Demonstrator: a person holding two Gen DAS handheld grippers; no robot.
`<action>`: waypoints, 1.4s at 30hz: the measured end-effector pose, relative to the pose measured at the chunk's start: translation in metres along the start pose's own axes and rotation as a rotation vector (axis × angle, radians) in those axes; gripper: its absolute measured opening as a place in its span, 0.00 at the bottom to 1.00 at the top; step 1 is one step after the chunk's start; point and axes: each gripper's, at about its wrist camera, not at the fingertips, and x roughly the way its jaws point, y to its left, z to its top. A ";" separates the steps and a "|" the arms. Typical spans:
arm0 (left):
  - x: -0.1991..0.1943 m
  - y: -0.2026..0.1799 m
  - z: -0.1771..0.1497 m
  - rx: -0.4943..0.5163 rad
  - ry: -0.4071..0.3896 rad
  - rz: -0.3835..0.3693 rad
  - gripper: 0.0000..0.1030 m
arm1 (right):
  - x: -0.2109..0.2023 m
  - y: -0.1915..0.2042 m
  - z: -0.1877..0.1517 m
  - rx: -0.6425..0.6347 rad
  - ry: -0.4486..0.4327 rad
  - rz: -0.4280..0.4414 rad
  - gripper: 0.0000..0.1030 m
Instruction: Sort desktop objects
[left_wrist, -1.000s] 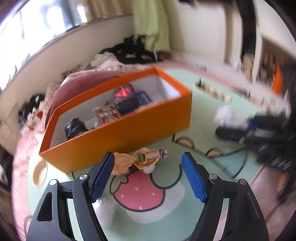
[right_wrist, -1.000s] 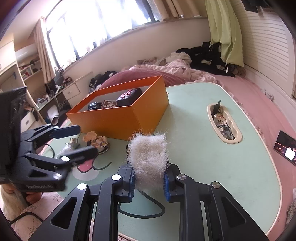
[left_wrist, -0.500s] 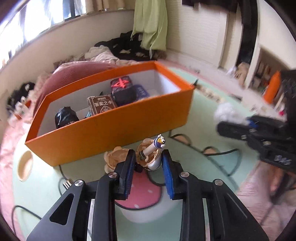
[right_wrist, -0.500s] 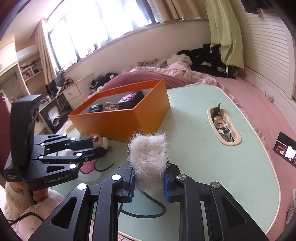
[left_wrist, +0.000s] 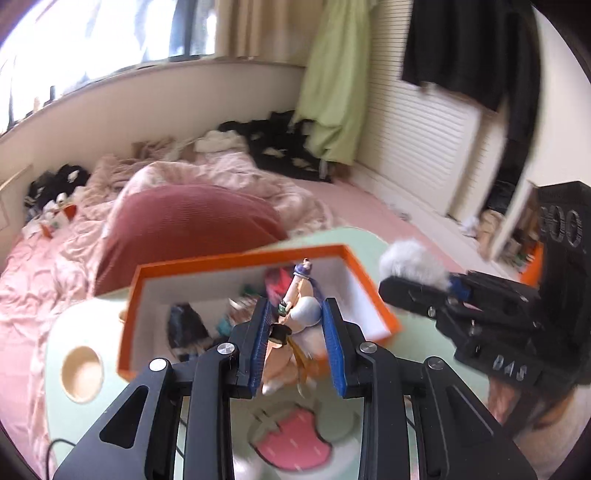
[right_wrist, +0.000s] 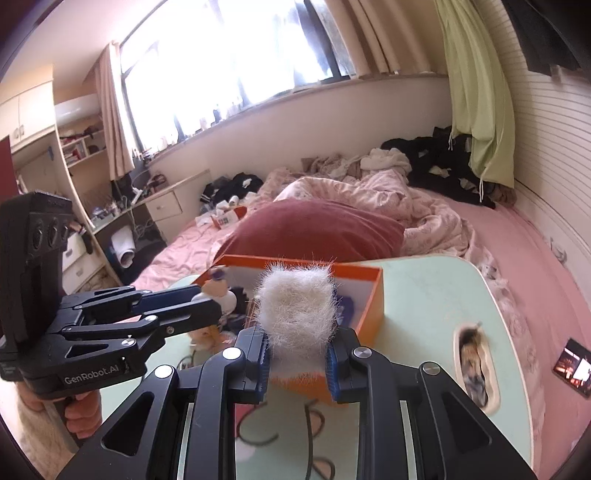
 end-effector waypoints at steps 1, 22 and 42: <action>0.009 0.003 0.003 -0.004 0.010 0.027 0.29 | 0.009 0.000 0.002 -0.003 0.011 -0.012 0.23; 0.033 0.028 -0.047 -0.121 0.095 0.098 0.66 | 0.050 0.002 -0.025 -0.271 0.136 -0.049 0.64; -0.048 0.005 -0.088 -0.022 -0.051 0.052 0.76 | -0.028 0.016 -0.056 -0.133 0.024 -0.009 0.81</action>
